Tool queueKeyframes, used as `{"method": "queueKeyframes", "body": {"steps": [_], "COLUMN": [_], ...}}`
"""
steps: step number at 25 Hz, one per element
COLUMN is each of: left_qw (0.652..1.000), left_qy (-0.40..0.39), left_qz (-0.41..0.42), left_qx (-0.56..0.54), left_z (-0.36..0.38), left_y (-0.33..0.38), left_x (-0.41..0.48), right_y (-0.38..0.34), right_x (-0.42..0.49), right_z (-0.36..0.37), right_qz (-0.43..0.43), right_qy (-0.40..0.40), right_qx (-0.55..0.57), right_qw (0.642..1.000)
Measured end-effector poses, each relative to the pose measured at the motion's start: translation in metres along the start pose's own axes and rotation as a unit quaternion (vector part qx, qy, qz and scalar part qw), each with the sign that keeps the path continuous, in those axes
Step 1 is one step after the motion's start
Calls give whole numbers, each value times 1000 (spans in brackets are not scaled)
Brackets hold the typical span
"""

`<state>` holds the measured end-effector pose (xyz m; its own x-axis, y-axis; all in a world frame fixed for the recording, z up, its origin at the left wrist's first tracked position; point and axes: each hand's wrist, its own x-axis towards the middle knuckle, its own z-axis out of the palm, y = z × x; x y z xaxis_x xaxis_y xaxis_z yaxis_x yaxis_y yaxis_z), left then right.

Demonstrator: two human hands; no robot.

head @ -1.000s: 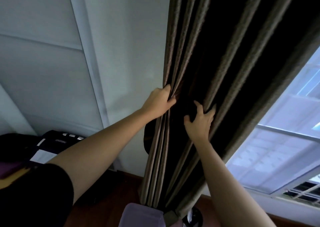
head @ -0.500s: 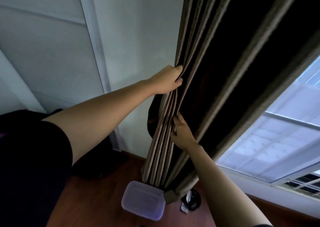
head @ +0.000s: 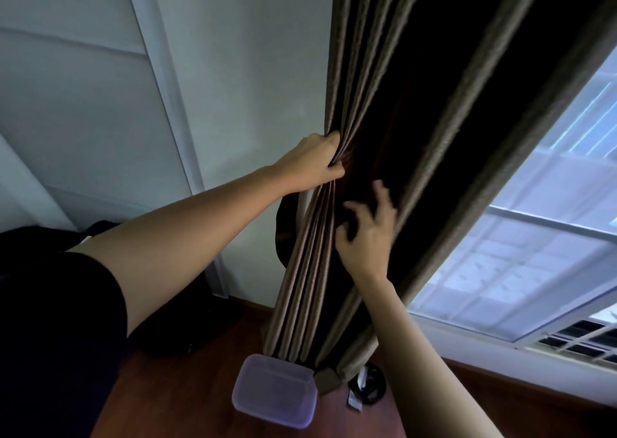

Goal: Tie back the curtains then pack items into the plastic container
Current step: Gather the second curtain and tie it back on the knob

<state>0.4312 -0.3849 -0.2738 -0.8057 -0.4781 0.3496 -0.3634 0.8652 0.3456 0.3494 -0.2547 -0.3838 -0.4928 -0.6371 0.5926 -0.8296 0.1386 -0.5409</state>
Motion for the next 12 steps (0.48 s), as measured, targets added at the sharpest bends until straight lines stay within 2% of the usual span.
{"method": "queueKeyframes", "body": {"steps": [1, 2, 3, 5, 7, 10, 12], "left_qw": [1000, 1000, 1000, 1000, 1000, 1000, 999], "left_qy": [2, 2, 1, -7, -12, -14, -22], "left_qz": [4, 7, 10, 8, 0, -8, -16], "left_qx": [-4, -8, -9, -5, -6, -16, -19], "left_z": [0, -1, -3, -3, -3, -2, -1], "left_y": [-1, -1, 0, 1, 2, 5, 9], "left_x": [-2, -4, -6, -8, -9, -8, -6], "right_y": [-3, -5, -7, -2, 12, 30, 36], "right_x": [8, 20, 34, 66, 85, 66, 38], "right_z": [-11, -20, -30, -43, -46, -24, -4], "right_qz": [18, 42, 68, 150, 216, 158, 119], "right_qy": [132, 216, 239, 192, 115, -36, -121], "right_qx": [36, 80, 123, 185, 170, 109, 101], "right_qw": [990, 972, 961, 952, 955, 981, 980]}}
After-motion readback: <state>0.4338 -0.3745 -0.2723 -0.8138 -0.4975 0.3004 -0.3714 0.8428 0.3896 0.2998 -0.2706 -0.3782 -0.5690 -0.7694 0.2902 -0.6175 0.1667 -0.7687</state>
